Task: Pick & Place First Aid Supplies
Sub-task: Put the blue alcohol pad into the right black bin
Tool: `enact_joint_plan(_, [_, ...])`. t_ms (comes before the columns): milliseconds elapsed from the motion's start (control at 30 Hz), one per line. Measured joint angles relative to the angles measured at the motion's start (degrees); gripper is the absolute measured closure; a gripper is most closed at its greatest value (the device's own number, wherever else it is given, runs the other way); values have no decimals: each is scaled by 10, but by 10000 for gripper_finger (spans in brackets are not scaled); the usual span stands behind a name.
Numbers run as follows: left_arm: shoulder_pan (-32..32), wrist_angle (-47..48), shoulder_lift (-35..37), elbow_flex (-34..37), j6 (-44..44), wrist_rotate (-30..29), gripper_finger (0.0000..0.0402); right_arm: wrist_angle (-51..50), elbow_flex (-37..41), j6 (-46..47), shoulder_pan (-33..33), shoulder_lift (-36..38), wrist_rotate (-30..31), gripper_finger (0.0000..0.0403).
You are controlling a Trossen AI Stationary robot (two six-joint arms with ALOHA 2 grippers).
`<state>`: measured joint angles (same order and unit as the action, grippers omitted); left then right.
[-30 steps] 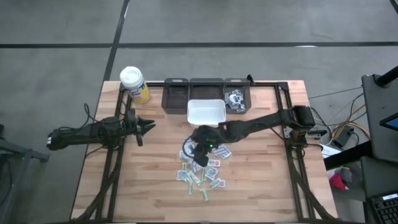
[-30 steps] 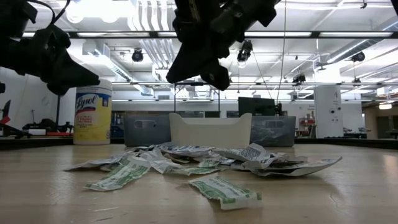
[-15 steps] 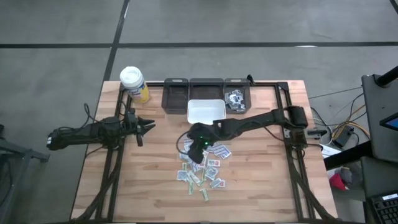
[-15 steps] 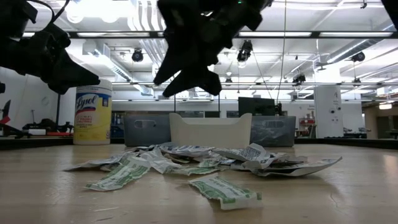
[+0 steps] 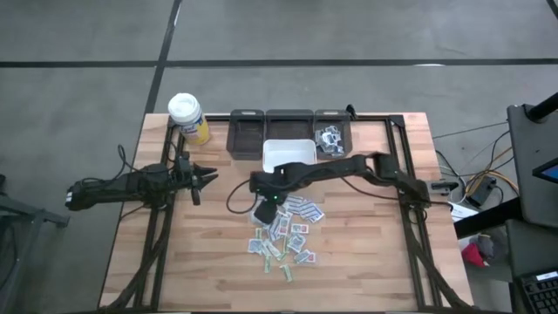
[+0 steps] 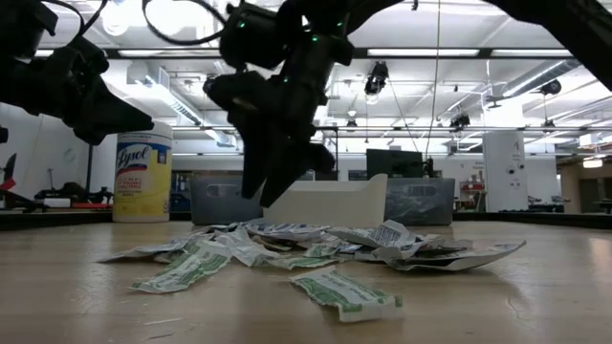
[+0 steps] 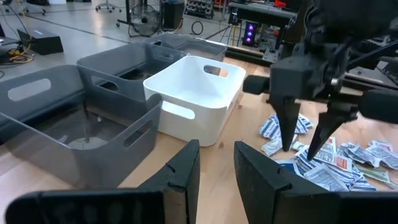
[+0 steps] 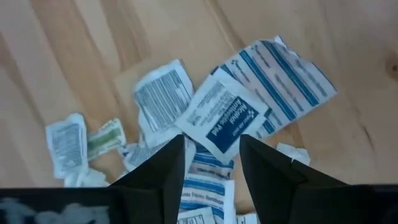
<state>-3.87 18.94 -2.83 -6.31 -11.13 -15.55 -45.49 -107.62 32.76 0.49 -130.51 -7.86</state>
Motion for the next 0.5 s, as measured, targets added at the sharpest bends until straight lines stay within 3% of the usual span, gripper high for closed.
enact_joint_plan(200, [0,0,0,0,-1,0,307,-55,-58,1,0,-41,0,268])
enact_joint_plan(500, [0,0,0,0,0,0,307,-88,-62,7,0,-43,3,282])
